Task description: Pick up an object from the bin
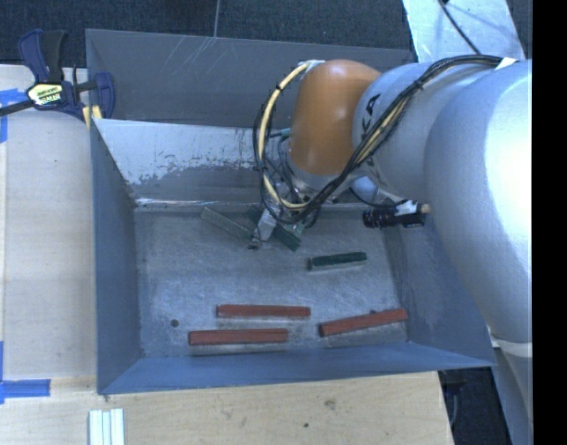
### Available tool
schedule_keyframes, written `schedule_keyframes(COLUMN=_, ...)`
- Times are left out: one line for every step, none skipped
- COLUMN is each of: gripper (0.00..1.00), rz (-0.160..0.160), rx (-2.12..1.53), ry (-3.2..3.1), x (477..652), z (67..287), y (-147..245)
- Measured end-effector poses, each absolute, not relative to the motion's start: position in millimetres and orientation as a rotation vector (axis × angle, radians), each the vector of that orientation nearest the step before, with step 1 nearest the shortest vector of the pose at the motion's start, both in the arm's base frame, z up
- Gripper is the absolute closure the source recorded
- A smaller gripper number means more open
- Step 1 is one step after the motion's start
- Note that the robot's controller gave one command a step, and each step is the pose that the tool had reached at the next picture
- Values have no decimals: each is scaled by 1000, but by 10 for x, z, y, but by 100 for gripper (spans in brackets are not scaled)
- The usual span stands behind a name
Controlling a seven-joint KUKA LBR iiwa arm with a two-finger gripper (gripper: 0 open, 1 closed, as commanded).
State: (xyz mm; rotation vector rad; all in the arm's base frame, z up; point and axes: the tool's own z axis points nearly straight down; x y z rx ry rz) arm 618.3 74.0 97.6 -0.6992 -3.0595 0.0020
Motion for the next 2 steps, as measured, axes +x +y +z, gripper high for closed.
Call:
schedule_keyframes(gripper=100, rz=-1, rx=-699, ry=-3064, x=6199, z=1202, y=739)
schedule_keyframes(gripper=100, rz=-2, rx=-700, ry=-3067, x=6205, z=1348, y=737)
